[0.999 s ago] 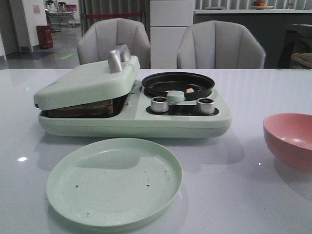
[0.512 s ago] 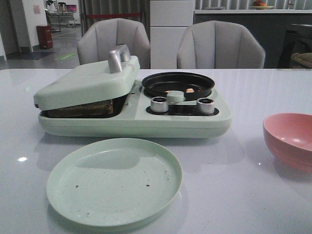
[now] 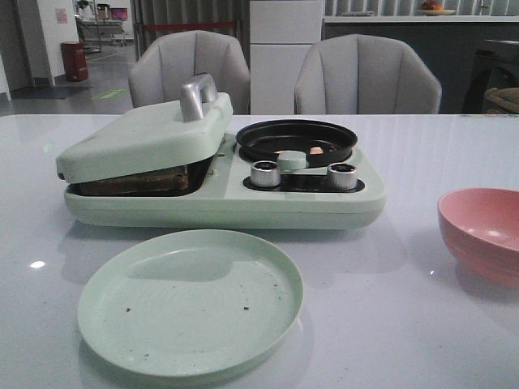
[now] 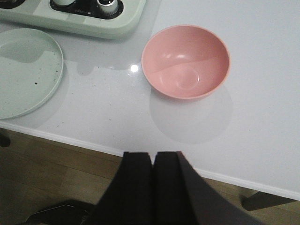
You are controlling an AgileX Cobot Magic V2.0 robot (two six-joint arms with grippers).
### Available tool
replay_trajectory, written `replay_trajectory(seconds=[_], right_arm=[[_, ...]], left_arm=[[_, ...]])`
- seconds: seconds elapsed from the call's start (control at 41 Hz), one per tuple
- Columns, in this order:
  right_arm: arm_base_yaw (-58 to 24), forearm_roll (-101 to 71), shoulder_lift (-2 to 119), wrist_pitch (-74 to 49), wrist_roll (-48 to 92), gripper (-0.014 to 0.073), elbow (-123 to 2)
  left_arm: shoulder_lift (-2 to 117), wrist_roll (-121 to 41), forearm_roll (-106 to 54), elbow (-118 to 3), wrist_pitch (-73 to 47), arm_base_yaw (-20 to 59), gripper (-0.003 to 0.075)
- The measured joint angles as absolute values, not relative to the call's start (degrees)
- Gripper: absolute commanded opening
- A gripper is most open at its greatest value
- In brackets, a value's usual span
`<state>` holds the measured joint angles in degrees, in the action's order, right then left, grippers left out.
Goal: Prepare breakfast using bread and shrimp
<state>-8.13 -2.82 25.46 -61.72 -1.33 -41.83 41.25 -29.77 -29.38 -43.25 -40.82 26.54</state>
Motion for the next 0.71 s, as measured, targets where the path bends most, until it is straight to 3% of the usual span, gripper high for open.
replay_trajectory(seconds=[0.536, 0.707], right_arm=[[-8.13, -2.82, 25.46, -61.35, -1.38, 0.0021, -41.83], [-8.13, -2.92, 25.46, -61.35, -1.38, 0.0021, -41.83]], left_arm=[[41.07, -29.77, -29.18, -43.25, -40.44, 26.54, 0.01], [34.27, -29.77, -22.52, -40.24, -33.64, 25.29, 0.01]])
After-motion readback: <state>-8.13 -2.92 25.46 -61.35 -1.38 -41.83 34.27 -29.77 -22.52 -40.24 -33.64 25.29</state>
